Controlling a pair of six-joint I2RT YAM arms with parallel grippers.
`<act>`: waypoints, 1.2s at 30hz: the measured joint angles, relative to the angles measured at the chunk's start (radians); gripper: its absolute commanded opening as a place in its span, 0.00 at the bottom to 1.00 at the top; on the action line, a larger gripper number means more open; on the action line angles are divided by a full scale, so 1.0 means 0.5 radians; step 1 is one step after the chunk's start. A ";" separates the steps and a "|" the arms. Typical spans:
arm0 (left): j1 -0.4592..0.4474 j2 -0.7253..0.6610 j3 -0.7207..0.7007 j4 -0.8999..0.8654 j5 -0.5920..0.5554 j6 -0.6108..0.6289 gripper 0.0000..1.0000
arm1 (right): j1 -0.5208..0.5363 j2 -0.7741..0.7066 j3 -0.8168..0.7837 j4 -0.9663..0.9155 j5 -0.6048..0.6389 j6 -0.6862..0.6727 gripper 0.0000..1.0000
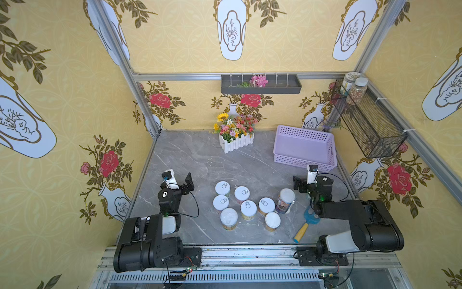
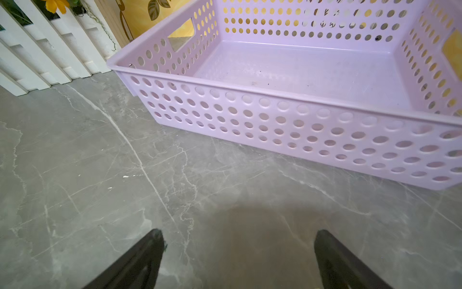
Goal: Put the canned food in the basket
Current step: Move the basket to the center of the board.
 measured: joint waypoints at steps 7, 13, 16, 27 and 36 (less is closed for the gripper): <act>0.002 0.000 0.000 0.000 0.000 0.000 1.00 | 0.000 -0.002 0.000 0.002 0.000 0.000 0.97; 0.002 0.000 0.000 0.001 0.000 0.000 1.00 | -0.002 -0.002 0.000 0.004 -0.001 0.001 0.97; 0.002 0.000 0.000 0.001 0.000 0.000 1.00 | -0.002 -0.002 0.000 0.005 -0.001 0.001 0.97; -0.188 -0.549 -0.050 -0.188 -0.303 -0.002 1.00 | -0.005 -0.357 0.028 -0.156 -0.015 0.001 0.97; -0.388 -1.051 0.244 -0.919 -0.597 -0.188 1.00 | 0.000 -0.785 0.289 -0.784 -0.096 0.020 0.97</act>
